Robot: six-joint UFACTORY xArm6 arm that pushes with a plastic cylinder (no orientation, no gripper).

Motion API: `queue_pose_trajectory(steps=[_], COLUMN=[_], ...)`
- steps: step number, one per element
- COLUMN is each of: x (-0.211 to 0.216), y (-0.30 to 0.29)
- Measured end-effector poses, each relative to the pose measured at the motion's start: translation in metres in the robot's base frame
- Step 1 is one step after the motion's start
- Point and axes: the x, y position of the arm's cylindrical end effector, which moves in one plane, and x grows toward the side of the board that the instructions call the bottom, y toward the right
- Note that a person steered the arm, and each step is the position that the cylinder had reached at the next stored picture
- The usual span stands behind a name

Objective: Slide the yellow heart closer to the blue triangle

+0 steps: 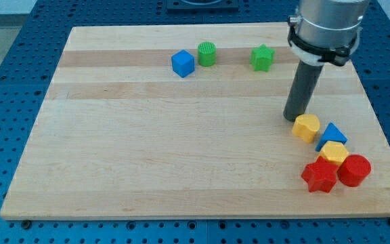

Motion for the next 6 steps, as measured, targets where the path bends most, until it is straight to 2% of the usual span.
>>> queue_pose_trajectory(steps=[2, 4, 6], x=[-0.003, 0.018, 0.015], y=[0.023, 0.023, 0.021])
